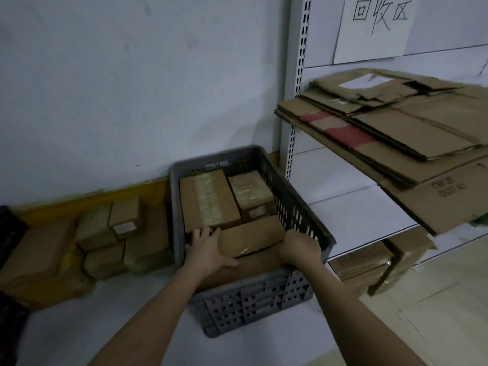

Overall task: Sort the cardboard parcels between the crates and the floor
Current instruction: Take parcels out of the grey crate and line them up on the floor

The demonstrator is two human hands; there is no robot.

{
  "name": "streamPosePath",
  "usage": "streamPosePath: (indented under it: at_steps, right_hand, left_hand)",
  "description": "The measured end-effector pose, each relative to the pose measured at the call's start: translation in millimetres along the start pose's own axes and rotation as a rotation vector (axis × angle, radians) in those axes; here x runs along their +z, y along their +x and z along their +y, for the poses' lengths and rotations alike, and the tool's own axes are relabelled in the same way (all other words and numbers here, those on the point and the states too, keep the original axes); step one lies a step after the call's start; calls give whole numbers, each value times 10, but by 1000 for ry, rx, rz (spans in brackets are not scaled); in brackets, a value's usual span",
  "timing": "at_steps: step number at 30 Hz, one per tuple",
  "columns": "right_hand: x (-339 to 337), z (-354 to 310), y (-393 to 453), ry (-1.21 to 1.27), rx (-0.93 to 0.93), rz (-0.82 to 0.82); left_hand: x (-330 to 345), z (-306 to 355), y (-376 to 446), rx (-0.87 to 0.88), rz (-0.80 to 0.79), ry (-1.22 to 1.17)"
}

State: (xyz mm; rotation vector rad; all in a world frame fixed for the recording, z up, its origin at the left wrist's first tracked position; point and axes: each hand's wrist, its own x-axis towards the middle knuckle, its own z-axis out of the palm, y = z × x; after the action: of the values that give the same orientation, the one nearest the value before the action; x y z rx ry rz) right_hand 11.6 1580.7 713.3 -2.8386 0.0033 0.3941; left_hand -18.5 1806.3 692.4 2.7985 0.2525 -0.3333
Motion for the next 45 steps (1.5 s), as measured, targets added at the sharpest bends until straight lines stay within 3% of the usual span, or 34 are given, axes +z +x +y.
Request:
streamPosePath:
  at_steps: [4, 8, 11, 17, 24, 29, 32, 39, 45]
  right_hand:
    - [51, -9, -63, 164, -11, 284]
    - [-126, 21, -90, 608, -23, 496]
    - [-404, 15, -109, 729, -12, 684]
    - [-1116, -74, -103, 847, -59, 752]
    - [-1757, -481, -167, 943, -330, 907]
    - [-2013, -771, -47, 875, -565, 926]
    - [-2100, -941, 13, 791, -703, 915]
    - [-2180, -1203, 110, 721, -860, 890]
    - [-2154, -1273, 326, 848, -874, 701]
  left_hand:
    - [-58, 20, -51, -1, 123, -68]
    - [-325, 120, -136, 30, 173, -119]
    - [-741, 257, -160, 106, 207, -115]
    - [-1614, 431, -296, 212, 208, -83]
    - [-2193, 393, -465, 194, 423, -15]
    - [-2217, 249, -508, 333, 280, -475]
    - [-2187, 142, -473, 325, 274, -649]
    - [-2044, 58, -411, 258, 388, -759]
    - [-1943, -21, -295, 195, 503, -813]
